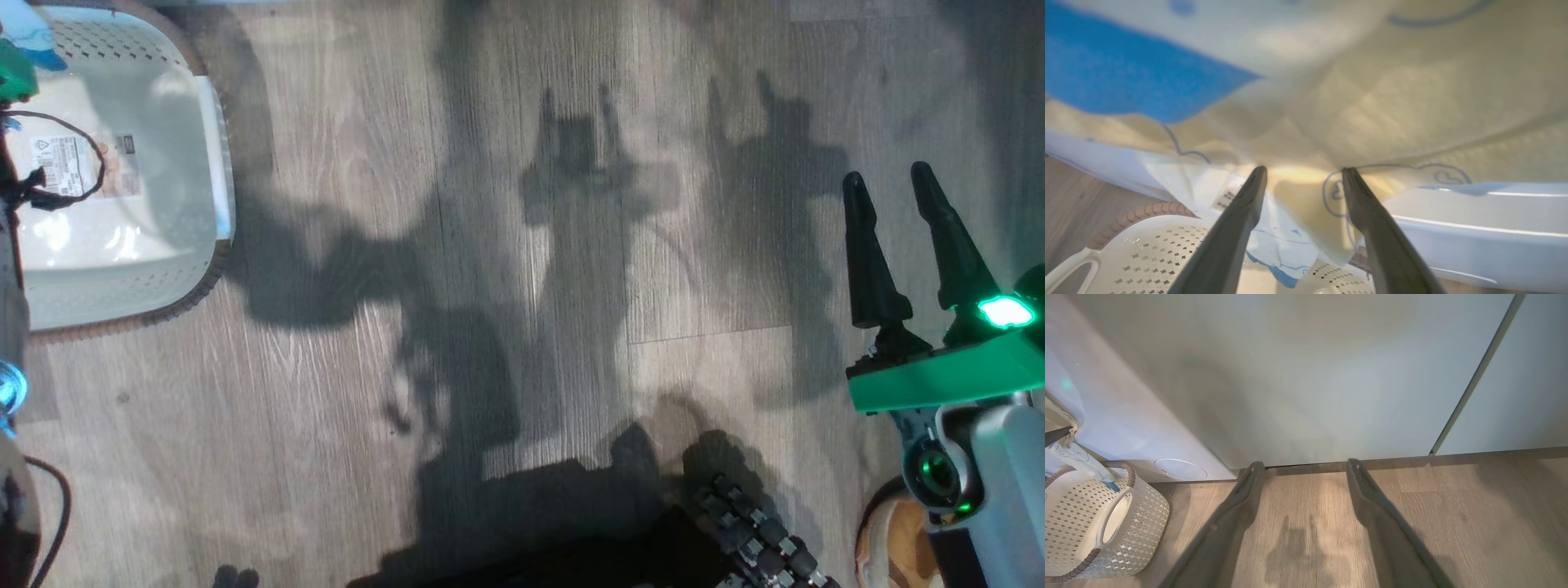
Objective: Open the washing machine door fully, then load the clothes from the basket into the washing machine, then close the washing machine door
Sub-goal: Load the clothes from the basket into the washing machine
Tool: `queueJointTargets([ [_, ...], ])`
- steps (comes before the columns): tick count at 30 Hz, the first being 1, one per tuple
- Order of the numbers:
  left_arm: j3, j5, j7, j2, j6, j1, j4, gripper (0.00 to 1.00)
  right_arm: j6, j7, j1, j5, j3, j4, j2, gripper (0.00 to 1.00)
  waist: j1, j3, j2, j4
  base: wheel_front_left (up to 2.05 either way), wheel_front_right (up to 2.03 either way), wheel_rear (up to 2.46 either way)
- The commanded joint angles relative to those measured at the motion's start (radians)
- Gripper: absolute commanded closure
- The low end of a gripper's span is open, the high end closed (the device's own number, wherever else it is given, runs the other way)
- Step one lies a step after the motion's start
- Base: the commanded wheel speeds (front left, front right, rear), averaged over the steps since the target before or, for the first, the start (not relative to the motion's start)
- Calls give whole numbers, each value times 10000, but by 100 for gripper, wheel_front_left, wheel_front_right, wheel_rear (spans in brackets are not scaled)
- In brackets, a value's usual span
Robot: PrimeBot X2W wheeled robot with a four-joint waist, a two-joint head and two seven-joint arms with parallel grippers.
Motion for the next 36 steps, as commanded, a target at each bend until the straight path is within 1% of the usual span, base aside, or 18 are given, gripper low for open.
queueJointTargets([
  [1, 1, 39, 121, 554, 32, -409, -109, 0, 4, -67, 154, 67, 168, -268, -242, 0, 2, 35, -1, -19, 0, 0, 0],
  [4, -100, 93, 121, 630, 20, -541, -101, 0, 4, -67, 127, 64, 178, -260, -236, 0, 2, 85, -1, -36, 0, 0, 0],
  [5, -141, 115, 121, 643, 6, -561, -99, 35, 4, -67, 119, 63, 178, -254, -233, 0, 2, 89, -1, -37, 0, 0, 0],
  [6, -171, 128, 121, 654, -1, -579, -117, 65, 4, -67, 112, 63, 177, -246, -231, 0, 2, 89, -1, -36, 0, 0, 0],
  [7, -237, 171, 121, 662, -29, -575, -139, 100, 4, -67, 108, 61, 173, -229, -227, 0, 2, 80, -1, -35, 0, 0, 0],
  [12, -429, 207, 121, 636, -182, -476, -29, 100, 4, -67, 129, 42, 172, -152, -228, 0, 2, -104, -1, -12, 0, 0, 0],
  [17, -516, 168, 121, 550, -291, -163, -228, 100, 4, -67, 209, 12, 121, -137, -273, 0, 2, -430, -1, 53, 0, 0, 0],
  [26, -739, 38, 121, 244, -532, 1102, -1362, 100, 4, -67, 559, -29, 24, -47, -311, 0, 2, -1414, -1, 318, 0, 0, 0],
  [32, -927, -168, 121, 170, -602, 2055, -2102, 100, 4, -67, 847, -40, -10, 17, -340, 0, 2, -2166, -1, 509, 0, 0, 0],
  [36, -1102, -469, 121, 145, -617, 2403, -2501, 100, 4, -67, 1028, -43, -32, 49, -370, 0, 2, -2617, -1, 641, 0, 0, 0],
])
